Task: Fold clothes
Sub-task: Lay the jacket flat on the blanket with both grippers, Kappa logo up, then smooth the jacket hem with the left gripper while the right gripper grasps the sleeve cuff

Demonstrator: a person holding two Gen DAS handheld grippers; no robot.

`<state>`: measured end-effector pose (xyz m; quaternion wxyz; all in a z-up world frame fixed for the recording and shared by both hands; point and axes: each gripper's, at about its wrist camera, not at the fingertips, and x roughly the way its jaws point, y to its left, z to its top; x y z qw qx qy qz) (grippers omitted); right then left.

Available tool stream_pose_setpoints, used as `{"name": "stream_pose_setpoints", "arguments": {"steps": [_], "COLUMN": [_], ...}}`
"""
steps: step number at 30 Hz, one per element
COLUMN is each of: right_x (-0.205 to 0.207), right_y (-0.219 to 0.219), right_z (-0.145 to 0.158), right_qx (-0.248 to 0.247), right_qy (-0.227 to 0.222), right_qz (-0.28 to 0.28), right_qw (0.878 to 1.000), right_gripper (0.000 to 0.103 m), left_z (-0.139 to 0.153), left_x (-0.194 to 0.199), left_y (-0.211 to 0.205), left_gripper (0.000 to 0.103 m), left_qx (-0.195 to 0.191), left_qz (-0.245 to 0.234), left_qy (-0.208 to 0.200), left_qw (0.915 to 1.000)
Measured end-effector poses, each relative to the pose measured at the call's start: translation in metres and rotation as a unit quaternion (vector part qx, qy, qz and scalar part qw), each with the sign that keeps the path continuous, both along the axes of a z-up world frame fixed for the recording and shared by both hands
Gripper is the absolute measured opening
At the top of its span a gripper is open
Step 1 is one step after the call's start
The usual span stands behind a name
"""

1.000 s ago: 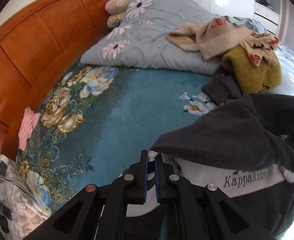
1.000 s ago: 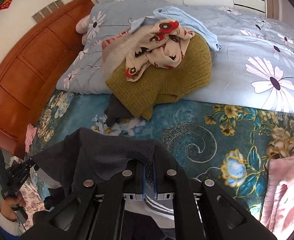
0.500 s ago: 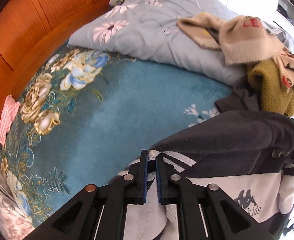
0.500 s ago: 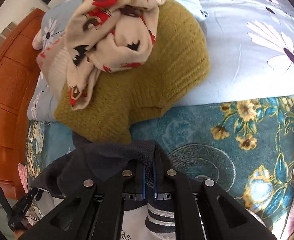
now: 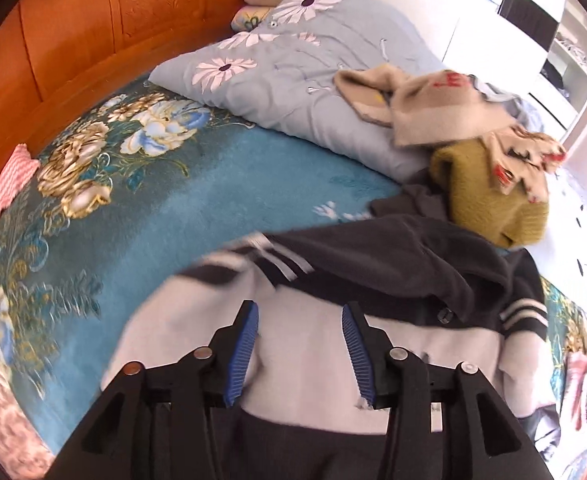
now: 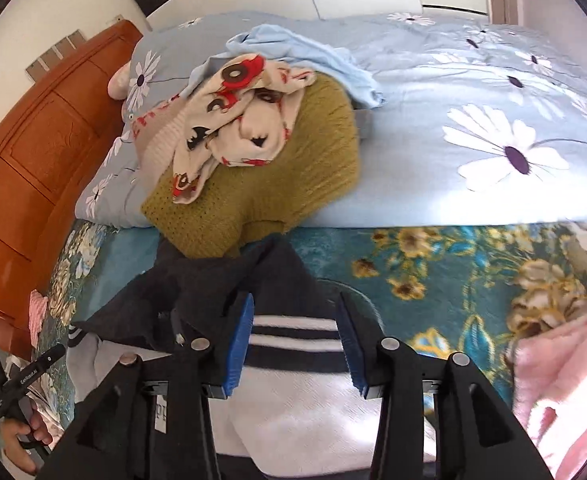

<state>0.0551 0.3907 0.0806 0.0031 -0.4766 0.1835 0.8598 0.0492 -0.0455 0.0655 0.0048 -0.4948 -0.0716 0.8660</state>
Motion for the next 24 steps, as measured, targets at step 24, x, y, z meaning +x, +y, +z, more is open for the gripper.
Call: {"name": "stream_pose_setpoints", "arguments": {"steps": [24], "right_x": [0.205], "right_y": [0.045], "right_z": [-0.112], "right_qx": [-0.124], "right_qy": [-0.134], "right_qz": [-0.191], "right_qw": [0.964], "right_gripper": [0.068], "left_z": [-0.04], "left_x": [0.098], "left_y": [0.036], "left_gripper": [0.049], "left_qx": [0.02], "left_qz": [-0.02], "left_qy": [0.045], "left_qw": [0.9986]}}
